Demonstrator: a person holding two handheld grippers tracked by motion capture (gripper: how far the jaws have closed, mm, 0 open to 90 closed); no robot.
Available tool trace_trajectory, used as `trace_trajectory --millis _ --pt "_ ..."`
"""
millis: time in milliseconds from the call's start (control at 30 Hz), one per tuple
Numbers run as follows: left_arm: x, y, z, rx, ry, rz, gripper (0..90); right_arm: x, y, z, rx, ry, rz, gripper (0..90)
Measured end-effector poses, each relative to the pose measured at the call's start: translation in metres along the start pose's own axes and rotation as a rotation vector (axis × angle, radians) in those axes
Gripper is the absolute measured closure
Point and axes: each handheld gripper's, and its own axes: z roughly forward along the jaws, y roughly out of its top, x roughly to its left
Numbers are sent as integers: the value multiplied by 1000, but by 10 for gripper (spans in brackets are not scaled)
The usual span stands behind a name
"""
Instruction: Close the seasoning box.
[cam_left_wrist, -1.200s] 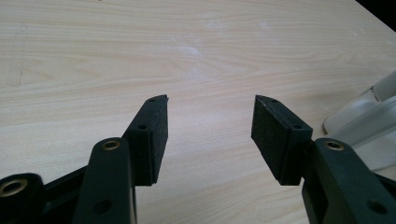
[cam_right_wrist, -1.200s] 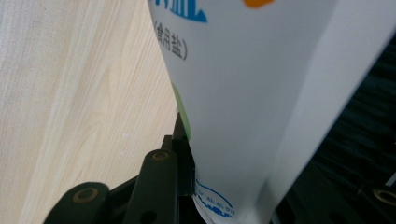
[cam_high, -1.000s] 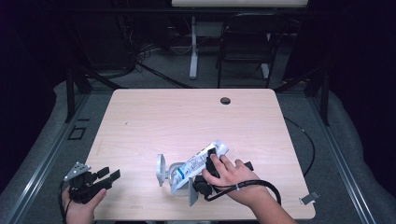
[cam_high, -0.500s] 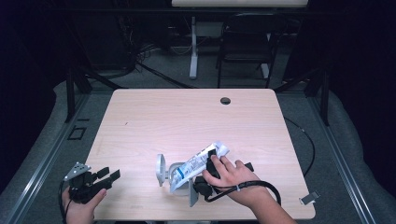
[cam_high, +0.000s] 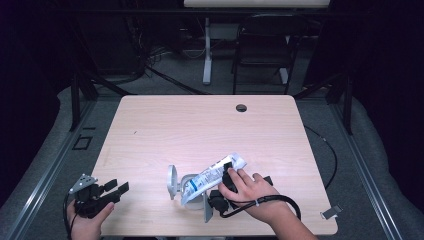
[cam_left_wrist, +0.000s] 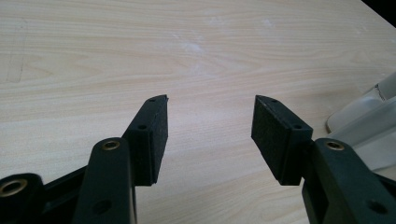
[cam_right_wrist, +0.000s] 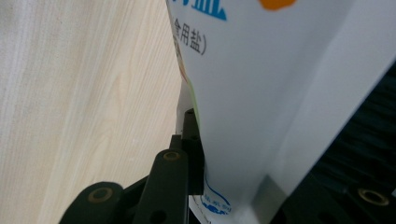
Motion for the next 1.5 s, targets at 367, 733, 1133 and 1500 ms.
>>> trace_trajectory --millis 367,733,1133,1500 --pt "0 0 0 1 1 0 462 3 -2 0 -16 17 44 780" --pt "0 -1 1 3 3 -4 462 4 -2 -2 -19 22 67 786" --pt "0 -1 1 1 6 -3 462 5 -3 -2 -35 32 97 790" --pt "1 -1 1 5 5 -5 462 4 -3 -3 -35 35 105 791"
